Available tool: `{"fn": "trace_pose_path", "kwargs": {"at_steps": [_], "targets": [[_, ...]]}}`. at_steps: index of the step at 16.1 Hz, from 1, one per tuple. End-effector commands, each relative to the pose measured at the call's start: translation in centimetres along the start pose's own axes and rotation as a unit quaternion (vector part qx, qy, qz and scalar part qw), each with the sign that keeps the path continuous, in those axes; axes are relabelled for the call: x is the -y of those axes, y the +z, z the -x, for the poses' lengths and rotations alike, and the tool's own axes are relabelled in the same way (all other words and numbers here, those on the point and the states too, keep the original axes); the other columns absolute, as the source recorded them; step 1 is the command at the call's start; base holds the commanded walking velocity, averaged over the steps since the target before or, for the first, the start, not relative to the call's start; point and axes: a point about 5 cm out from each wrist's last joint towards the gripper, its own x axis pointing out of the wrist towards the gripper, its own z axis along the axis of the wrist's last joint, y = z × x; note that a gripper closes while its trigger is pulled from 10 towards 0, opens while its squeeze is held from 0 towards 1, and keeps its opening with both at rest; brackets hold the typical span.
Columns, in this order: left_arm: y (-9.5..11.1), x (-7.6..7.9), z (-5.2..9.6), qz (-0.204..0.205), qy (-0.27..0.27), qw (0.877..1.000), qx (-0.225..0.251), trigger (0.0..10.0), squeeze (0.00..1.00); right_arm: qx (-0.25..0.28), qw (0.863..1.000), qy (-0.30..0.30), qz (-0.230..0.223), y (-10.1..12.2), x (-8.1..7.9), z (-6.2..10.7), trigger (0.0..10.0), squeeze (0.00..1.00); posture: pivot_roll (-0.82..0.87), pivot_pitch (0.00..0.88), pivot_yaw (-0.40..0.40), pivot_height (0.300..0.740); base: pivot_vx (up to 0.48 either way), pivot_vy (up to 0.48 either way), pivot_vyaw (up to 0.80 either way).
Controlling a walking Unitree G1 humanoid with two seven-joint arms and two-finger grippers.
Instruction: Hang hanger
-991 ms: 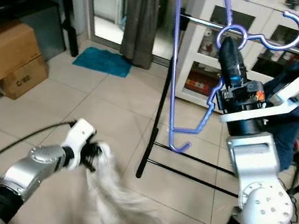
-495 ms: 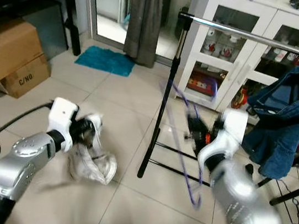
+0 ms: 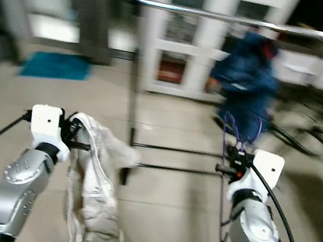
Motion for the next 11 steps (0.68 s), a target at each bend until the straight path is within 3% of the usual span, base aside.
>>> {"fn": "trace_pose_path", "kwargs": {"at_steps": [1,2,4,5,6,11], "targets": [[1.9,0.1,-0.3,-0.009,-0.016,0.999,0.03,10.0,0.0,0.017,1.0,-0.005,0.001,0.8,0.1,0.1,10.0,0.0,-0.09,0.0,0.015,0.74,0.0,0.0,-0.8],[1.9,0.1,0.0,-0.012,-0.047,0.999,0.023,10.0,0.0,0.018,1.0,-0.003,0.001,0.7,0.1,0.4,10.0,0.0,-0.09,0.0,0.017,0.74,0.0,0.0,-0.8],[1.4,-0.1,0.5,-0.01,-0.068,0.998,0.014,10.0,0.0,0.014,0.998,-0.033,0.054,0.2,0.3,1.2,10.0,0.0,-0.14,0.0,0.054,0.74,0.0,0.0,-0.78],[1.6,0.7,0.2,0.004,-0.073,0.997,0.015,10.0,0.0,0.011,0.999,-0.021,0.043,0.4,0.3,1.6,10.0,0.0,-0.14,0.0,0.064,0.74,0.0,0.0,-0.78],[1.7,2.0,0.0,-0.002,-0.113,0.994,0.01,10.0,0.0,0.005,0.999,-0.019,0.04,0.3,0.6,1.8,10.0,0.0,-0.14,0.0,0.058,0.74,0.0,0.0,-0.78],[0.9,0.5,1.1,-0.01,-0.065,0.998,-0.006,10.0,0.0,0.001,0.999,0.021,0.046,0.4,-1.3,0.9,10.0,0.0,-0.11,0.0,0.019,0.74,0.0,0.0,-0.8]]}}
